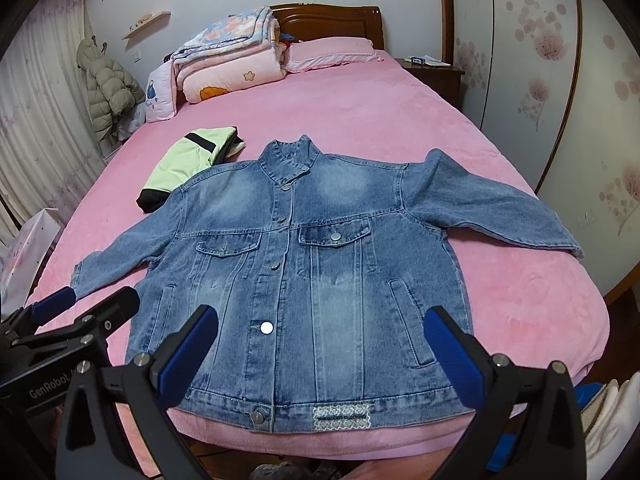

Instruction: Fold large clothes

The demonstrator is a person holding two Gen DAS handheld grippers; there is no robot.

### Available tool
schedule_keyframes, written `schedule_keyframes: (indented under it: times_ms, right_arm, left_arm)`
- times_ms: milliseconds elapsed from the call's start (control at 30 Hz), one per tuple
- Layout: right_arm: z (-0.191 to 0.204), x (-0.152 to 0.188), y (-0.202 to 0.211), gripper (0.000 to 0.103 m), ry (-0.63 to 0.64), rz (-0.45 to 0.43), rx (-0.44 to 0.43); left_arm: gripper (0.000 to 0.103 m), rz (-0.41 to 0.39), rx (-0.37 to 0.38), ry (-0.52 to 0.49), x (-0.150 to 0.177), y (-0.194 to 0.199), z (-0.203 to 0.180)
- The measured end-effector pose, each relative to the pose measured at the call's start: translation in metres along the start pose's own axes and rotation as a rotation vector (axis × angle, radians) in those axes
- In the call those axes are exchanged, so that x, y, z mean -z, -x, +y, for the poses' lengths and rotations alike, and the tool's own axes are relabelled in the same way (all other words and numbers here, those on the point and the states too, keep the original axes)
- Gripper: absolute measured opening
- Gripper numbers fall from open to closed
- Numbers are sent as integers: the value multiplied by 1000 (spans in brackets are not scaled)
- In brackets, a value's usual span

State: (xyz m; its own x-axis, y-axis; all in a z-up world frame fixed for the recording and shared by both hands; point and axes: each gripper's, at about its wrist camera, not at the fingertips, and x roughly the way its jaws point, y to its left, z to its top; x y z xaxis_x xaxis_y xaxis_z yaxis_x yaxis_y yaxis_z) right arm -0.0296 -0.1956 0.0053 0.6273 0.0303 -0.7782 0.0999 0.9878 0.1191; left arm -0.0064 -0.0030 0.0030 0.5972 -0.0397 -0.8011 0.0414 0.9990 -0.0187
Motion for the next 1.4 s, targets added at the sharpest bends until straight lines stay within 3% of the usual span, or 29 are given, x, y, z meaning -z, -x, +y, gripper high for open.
schedule_keyframes:
  times_ms: [1000,1400]
  right_arm:
    - [-7,-6,3,102,3,-32,9]
    - [-17,-14,12,97,-3,-81,3]
  left_arm:
    - [102,-6,30,-11,-6,-2,-9]
    - [102,-44,30,-46,-17,3,-24]
